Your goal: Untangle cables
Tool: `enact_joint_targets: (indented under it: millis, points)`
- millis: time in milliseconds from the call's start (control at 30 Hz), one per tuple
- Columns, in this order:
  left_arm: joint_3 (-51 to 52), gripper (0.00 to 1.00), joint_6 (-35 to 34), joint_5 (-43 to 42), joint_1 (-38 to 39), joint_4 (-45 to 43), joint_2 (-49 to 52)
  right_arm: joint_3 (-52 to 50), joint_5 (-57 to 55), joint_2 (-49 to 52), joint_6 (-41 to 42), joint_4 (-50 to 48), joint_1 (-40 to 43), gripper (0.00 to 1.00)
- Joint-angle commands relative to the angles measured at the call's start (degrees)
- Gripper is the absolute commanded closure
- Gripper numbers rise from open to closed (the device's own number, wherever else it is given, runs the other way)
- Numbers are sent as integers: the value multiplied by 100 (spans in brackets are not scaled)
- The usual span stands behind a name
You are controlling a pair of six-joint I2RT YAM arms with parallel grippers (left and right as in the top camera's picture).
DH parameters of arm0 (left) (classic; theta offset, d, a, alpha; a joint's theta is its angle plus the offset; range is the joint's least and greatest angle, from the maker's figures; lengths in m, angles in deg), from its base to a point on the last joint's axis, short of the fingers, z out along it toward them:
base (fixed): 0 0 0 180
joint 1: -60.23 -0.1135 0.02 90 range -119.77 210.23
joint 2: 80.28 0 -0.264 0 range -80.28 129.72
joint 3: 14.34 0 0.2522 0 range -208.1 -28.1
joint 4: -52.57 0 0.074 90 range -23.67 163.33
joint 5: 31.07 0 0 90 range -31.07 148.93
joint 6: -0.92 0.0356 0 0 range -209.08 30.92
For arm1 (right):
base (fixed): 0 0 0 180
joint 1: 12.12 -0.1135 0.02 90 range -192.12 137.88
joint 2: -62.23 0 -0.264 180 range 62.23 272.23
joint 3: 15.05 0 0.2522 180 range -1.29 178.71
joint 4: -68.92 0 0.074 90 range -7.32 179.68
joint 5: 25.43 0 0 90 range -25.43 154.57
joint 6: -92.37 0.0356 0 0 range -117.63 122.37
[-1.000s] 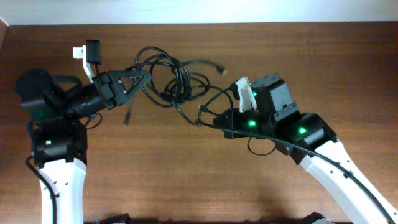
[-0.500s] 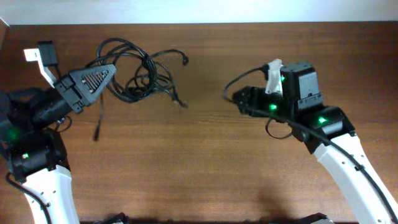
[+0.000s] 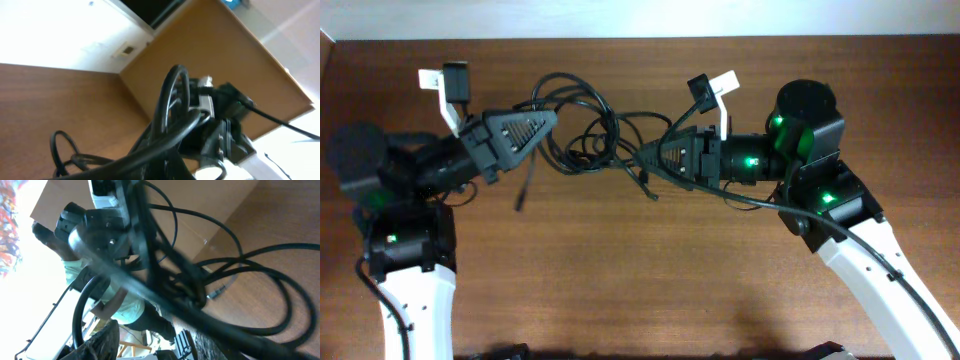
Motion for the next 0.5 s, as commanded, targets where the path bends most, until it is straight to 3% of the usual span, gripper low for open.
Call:
enact_joint_targets:
  millis: [0,67,200,300,467]
  points:
    - [-83,100,1097,2155,527,1528,-61,96,-13,-35,-61,-15,-9,53]
    - [-83,100,1309,2750,949,1969,-61,96,-415,-35,-63,-13,-9,54]
    - [-157,100,1193,2472,1187,1764,-63,94,-1200,127,-796,807,-2,54]
    - [-179,100,1023,1856,1187,1788,-122,94,-1482,238,-815,776,-2,54]
    - [-181,100,636,2131,1923,1738,-337,94,-1690,258,-811,754,-4,54]
